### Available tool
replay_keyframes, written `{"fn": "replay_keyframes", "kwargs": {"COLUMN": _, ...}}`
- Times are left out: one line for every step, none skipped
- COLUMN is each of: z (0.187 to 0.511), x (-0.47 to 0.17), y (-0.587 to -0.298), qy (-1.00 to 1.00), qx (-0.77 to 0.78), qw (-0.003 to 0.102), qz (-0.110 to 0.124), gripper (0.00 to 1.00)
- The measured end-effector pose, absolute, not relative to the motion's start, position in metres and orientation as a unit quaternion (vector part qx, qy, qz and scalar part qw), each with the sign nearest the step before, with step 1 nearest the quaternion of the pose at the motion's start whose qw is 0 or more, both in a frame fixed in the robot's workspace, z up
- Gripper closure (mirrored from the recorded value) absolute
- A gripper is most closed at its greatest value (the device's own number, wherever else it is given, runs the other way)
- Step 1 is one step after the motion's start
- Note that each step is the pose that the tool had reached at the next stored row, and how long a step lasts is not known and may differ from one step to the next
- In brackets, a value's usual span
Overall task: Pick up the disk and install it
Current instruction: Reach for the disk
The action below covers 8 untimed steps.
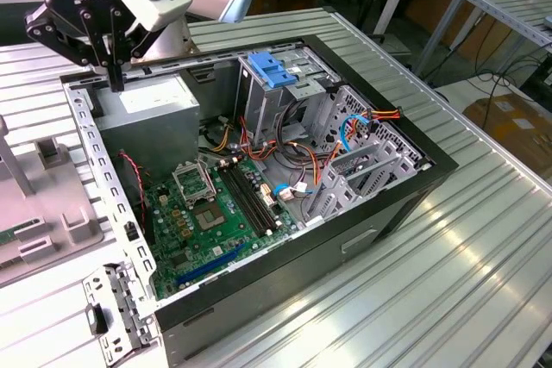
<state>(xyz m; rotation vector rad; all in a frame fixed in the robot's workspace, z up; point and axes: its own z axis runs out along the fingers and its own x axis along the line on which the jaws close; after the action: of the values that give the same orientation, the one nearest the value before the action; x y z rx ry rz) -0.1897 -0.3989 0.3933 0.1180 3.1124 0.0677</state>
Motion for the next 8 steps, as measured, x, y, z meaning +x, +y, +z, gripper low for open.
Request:
{"fn": "replay_keyframes", "kwargs": {"z": 0.3933, "x": -0.1918, "y": -0.399, "qy": 0.999, "qx": 0.038, "qw": 0.013, "qz": 0.022, "gripper": 0.89}}
{"fn": "replay_keyframes", "kwargs": {"z": 0.3933, "x": -0.193, "y": -0.3989, "qy": 0.999, "qx": 0.038, "qw": 0.013, "qz": 0.022, "gripper": 0.89}}
{"fn": "replay_keyframes", "kwargs": {"z": 0.3933, "x": -0.1937, "y": -0.3989, "qy": 0.999, "qx": 0.038, "qw": 0.013, "qz": 0.022, "gripper": 0.89}}
{"fn": "replay_keyframes", "kwargs": {"z": 0.3933, "x": -0.1947, "y": -0.3989, "qy": 0.999, "qx": 0.038, "qw": 0.013, "qz": 0.022, "gripper": 0.89}}
{"fn": "replay_keyframes", "kwargs": {"z": 0.3933, "x": -0.1954, "y": -0.3989, "qy": 0.999, "qx": 0.038, "qw": 0.013, "qz": 0.022, "gripper": 0.89}}
{"fn": "replay_keyframes", "kwargs": {"z": 0.3933, "x": -0.1962, "y": -0.3989, "qy": 0.999, "qx": 0.038, "qw": 0.013, "qz": 0.022, "gripper": 0.89}}
{"fn": "replay_keyframes", "kwargs": {"z": 0.3933, "x": -0.1968, "y": -0.3989, "qy": 0.999, "qx": 0.038, "qw": 0.013, "qz": 0.022, "gripper": 0.89}}
{"fn": "replay_keyframes", "kwargs": {"z": 0.3933, "x": -0.1975, "y": -0.3989, "qy": 0.999, "qx": 0.038, "qw": 0.013, "qz": 0.022, "gripper": 0.89}}
